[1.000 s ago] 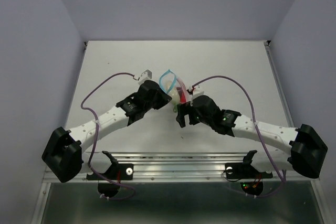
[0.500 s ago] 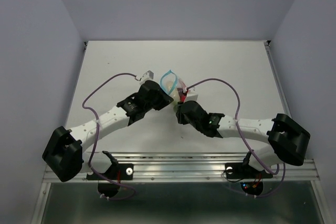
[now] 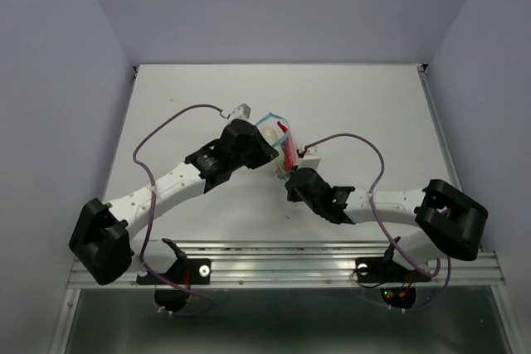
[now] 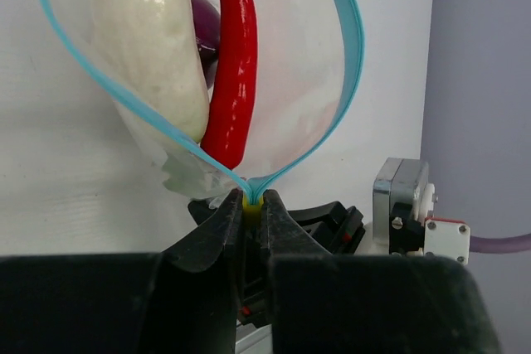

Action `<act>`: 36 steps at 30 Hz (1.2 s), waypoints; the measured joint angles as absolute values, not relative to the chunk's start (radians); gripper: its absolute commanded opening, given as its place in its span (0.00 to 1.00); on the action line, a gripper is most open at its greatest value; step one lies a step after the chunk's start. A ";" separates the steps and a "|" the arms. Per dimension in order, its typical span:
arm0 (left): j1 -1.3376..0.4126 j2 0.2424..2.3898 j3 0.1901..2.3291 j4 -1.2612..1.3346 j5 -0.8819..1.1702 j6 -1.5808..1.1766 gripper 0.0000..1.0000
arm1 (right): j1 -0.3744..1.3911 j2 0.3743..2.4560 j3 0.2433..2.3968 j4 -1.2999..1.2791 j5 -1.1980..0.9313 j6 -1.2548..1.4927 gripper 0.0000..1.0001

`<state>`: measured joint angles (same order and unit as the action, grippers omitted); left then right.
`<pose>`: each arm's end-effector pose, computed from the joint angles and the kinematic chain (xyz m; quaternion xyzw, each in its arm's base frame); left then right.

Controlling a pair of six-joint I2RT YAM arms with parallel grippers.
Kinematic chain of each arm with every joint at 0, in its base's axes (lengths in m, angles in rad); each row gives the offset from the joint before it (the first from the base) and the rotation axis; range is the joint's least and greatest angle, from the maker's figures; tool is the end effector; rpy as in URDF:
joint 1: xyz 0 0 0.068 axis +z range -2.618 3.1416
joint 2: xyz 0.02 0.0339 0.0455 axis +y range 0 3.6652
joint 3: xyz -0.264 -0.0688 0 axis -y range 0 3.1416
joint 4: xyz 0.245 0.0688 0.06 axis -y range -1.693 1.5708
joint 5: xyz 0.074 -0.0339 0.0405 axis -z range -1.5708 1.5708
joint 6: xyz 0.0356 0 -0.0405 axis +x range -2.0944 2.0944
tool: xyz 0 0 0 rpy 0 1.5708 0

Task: Place the food in the zip-top bag and seal the zipper
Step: Zip up the zip-top bag

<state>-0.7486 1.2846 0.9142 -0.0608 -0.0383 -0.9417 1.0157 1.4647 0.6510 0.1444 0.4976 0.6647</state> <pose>0.2171 -0.1999 0.2882 -0.0914 0.8369 -0.3928 0.3700 0.1654 0.2345 0.1738 -0.0467 0.8777 0.1666 0.4468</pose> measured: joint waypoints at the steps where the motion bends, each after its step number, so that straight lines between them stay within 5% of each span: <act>1: -0.749 1.285 0.929 -0.081 -0.033 -0.926 0.00 | 1.016 1.465 0.642 0.161 0.496 0.671 0.01; 10: -0.739 1.309 0.984 -0.143 -0.006 -0.848 0.00 | 1.016 1.468 0.623 0.228 0.460 0.678 0.01; 14: -0.734 1.342 1.000 -0.139 0.029 -0.801 0.00 | 1.016 1.469 0.623 0.220 0.451 0.653 0.55; 15: -0.733 1.350 1.006 -0.139 0.043 -0.775 0.00 | 1.016 1.468 0.623 0.209 0.434 0.627 0.77; 19: -0.731 1.367 1.016 -0.132 0.094 -0.662 0.00 | 1.016 1.437 0.621 0.178 0.389 0.569 0.97; 29: -0.744 1.383 0.976 -0.111 0.147 -0.442 0.00 | 0.883 1.075 0.712 -0.088 0.471 0.579 1.00; 36: -0.796 1.356 0.974 -0.105 0.155 -0.360 0.00 | 0.627 1.246 1.002 -0.232 0.362 0.460 1.00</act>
<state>-0.7956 1.3556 0.9741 -0.1051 0.1547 -0.3595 0.6266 1.2457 1.0016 -0.2321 0.3618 0.4599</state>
